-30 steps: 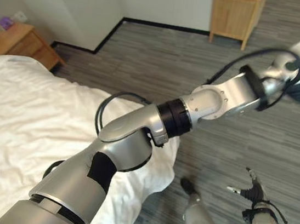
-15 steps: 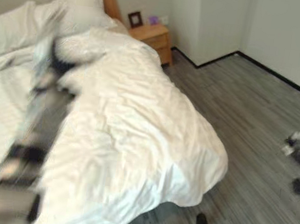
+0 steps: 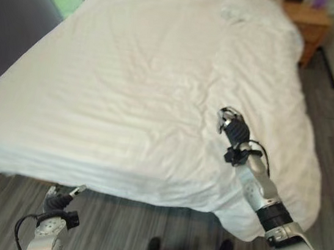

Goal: Making the bed.

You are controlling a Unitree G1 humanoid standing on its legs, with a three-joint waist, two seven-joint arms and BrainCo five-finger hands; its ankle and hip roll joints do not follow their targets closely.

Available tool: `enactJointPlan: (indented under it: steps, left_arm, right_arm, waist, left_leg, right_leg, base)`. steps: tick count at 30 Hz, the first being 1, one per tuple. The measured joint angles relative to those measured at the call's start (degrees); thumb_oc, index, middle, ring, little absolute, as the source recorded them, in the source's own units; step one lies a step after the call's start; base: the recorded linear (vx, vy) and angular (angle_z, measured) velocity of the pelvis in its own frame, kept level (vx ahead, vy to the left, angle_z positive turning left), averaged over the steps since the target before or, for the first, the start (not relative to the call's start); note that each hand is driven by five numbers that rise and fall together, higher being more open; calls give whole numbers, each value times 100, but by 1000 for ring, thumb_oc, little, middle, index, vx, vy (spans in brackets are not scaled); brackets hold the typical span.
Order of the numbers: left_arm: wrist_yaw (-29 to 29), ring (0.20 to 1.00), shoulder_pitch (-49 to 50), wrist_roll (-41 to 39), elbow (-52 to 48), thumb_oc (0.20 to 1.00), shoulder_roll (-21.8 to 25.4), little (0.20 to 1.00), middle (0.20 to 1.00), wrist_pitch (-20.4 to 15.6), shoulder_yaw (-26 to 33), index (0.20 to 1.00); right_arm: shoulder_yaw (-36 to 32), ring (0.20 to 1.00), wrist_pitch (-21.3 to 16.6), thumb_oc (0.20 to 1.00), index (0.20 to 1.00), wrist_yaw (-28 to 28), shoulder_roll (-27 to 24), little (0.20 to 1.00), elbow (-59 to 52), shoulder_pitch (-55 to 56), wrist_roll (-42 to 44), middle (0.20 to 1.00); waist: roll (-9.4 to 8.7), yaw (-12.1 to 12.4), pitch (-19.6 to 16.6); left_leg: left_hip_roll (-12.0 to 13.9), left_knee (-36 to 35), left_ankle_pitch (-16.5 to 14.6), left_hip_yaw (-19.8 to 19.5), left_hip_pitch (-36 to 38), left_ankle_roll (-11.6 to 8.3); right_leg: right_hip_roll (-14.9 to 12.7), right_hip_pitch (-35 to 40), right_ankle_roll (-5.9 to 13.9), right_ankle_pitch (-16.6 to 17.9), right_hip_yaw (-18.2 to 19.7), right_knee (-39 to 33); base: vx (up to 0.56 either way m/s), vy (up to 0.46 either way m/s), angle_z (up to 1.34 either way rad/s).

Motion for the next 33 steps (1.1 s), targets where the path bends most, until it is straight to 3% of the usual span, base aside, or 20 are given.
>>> enactJointPlan:
  steps: [6,9,11,13,18,20,21,22,25,27,28,29,31,33]
  left_arm:
    - [-469,1000,18,-642,2835,1000,-1133,1000,1000,-11,37,1000]
    - [-602,1000,161,-371,3667,1000,-1647,1000,1000,221,-376,1000]
    - [-678,1000,186,-151,3714,1000,-1773,1000,1000,311,-574,1000]
    - [-798,1000,42,490,3309,1000,-1787,1000,1000,376,-1206,1000]
    - [-987,1000,-499,811,2454,1000,-1679,1000,1000,134,-1428,1000]
    - [-1104,1000,-449,721,1820,1000,-1634,1000,1000,51,-1580,1000]
    - [-1138,1000,-472,664,1779,1000,-1632,1000,1000,36,-1581,1000]
    - [-1177,1000,-458,610,1733,1000,-1627,1000,1000,42,-1579,1000]
    - [-1232,1000,-371,430,1739,1000,-1636,1000,1000,115,-1568,1000]
    - [-1247,1000,-372,298,1554,1000,-1634,1000,1000,212,-1519,1000]
    - [-1273,1000,-376,160,1364,1000,-1634,1000,1000,214,-1463,1000]
    - [-1349,1000,-396,-13,944,1000,-1625,1000,1000,177,-1376,1000]
    - [-1378,1000,-464,-124,522,1000,-1617,1000,1000,128,-1340,1000]
    - [-1389,1000,-851,-247,363,1000,-1680,1000,1000,126,-1376,1000]
  right_arm:
    - [-1188,200,-238,200,200,-10,-415,200,2062,-555,677,200]
    - [-1215,200,-367,200,200,286,-709,200,1818,-756,761,200]
    - [-1207,200,-356,200,200,290,-688,200,1729,-847,759,200]
    - [-1464,200,-307,200,200,382,-639,200,1511,-766,765,200]
    - [-1902,200,-368,200,200,460,-1052,200,1176,-739,796,200]
    - [-2585,200,-558,200,200,426,-1355,200,1127,-676,938,200]
    - [-2752,200,-607,200,200,365,-1551,200,1132,-566,1015,200]
    - [-3117,200,-574,200,200,102,-1976,200,1480,-260,1048,200]
    - [-3772,200,-539,200,200,-349,-2436,200,2259,628,1251,200]
    - [-3848,200,-408,200,200,-418,-2573,200,2483,1148,1215,200]
    - [-3829,332,-385,332,332,-441,-2575,332,2497,1381,1194,332]
    - [-3622,1000,-322,1000,1000,-453,-2615,1000,2490,1583,957,1000]
    - [-3445,1000,-289,1000,1000,-466,-2535,1000,2270,1686,687,1000]
    - [-3081,1000,-147,1000,1000,-484,-2288,1000,1029,2354,103,1000]
  waist:
    - [524,8,376]
    - [833,-43,459]
    - [862,-49,448]
    - [830,-249,472]
    - [816,-702,490]
    - [777,-763,485]
    - [775,-847,489]
    - [772,-984,489]
    - [765,-1223,537]
    - [732,-1451,628]
    - [659,-1491,681]
    - [545,-1622,787]
    - [490,-1781,824]
    - [319,-1754,938]
  left_leg:
    - [-154,48,161,14,-529,-42]
    - [-230,27,233,237,-897,40]
    - [-248,7,240,311,-931,51]
    - [-334,1,206,483,-1021,14]
    - [-774,-25,186,849,-1117,164]
    - [-951,-40,116,1206,-1115,393]
    - [-1011,-39,92,1268,-1102,410]
    - [-1097,-40,100,1378,-1091,509]
    - [-1132,-9,75,1573,-1034,573]
    - [-1146,0,26,1731,-832,577]
    - [-1139,1,25,1728,-655,577]
    - [-1130,48,10,1561,-460,559]
    - [-1060,203,-299,1168,-229,446]
    - [-1042,566,-911,202,38,312]
  right_leg:
    - [-181,-472,20,56,-95,1]
    - [-258,-882,35,119,-59,19]
    - [-268,-969,21,155,2,19]
    - [-374,-1245,30,144,186,208]
    - [-713,-1580,253,346,645,117]
    - [-883,-1740,372,420,972,79]
    - [-913,-1764,410,443,1047,0]
    - [-970,-1802,456,529,1173,3]
    - [-937,-1922,425,608,1409,20]
    - [-811,-1884,360,652,1649,25]
    - [-756,-1823,358,651,1814,27]
    - [-711,-1686,349,614,2017,25]
    - [-540,-1598,348,561,2151,28]
    - [-317,-1333,284,585,2496,30]
  base:
    - [-82,75,11]
    - [-50,79,-5]
    - [-36,59,-11]
    - [-83,110,-16]
    - [-34,178,-26]
    - [-2,72,-55]
    - [8,67,-33]
    - [0,46,-33]
    - [95,53,-41]
    - [30,-9,-67]
    - [8,-47,-101]
    - [27,-38,-90]
    - [67,-42,-85]
    - [79,28,-89]
